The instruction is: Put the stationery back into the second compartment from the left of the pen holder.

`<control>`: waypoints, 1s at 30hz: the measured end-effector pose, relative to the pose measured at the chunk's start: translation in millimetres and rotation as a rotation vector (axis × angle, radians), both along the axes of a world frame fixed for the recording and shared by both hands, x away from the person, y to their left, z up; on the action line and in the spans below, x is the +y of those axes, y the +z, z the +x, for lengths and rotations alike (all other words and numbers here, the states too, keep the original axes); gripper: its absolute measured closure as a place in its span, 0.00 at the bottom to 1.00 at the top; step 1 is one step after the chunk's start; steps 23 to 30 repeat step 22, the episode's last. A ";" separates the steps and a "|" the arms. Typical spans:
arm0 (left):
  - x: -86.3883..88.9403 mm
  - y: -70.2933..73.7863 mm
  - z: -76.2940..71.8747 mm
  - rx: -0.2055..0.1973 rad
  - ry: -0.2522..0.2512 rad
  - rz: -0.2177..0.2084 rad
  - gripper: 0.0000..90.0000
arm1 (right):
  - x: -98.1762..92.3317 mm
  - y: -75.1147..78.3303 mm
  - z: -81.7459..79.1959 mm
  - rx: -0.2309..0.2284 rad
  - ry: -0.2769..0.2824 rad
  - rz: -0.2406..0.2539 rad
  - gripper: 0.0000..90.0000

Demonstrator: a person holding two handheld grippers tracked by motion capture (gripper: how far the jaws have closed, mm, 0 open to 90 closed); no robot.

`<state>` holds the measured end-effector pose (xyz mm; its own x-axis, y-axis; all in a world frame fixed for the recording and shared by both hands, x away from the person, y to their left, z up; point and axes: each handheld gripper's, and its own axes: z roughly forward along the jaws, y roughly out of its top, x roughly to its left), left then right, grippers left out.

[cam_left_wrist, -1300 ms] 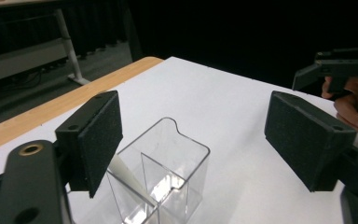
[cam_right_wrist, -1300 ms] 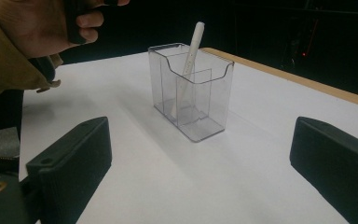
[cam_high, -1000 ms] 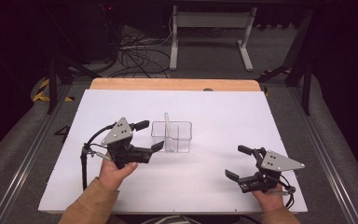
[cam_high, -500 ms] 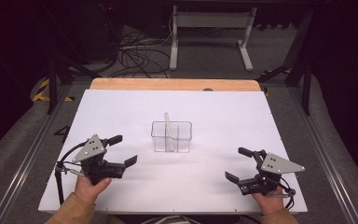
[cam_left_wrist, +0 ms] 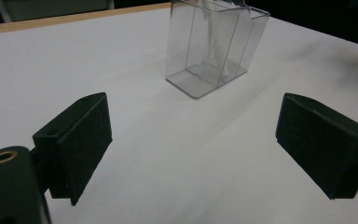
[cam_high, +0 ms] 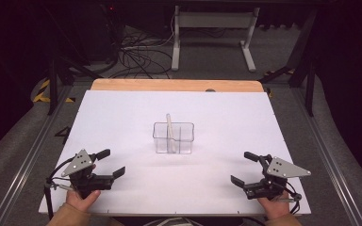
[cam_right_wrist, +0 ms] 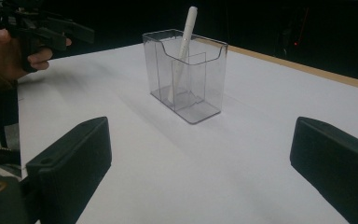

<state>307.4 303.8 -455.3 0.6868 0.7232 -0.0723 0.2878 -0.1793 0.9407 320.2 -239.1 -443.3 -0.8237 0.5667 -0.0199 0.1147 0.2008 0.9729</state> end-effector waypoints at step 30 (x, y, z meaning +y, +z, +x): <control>5.5 -1.7 2.5 0.015 0.025 0.021 0.13 | 4.9 -3.6 6.6 0.012 0.015 -0.012 0.06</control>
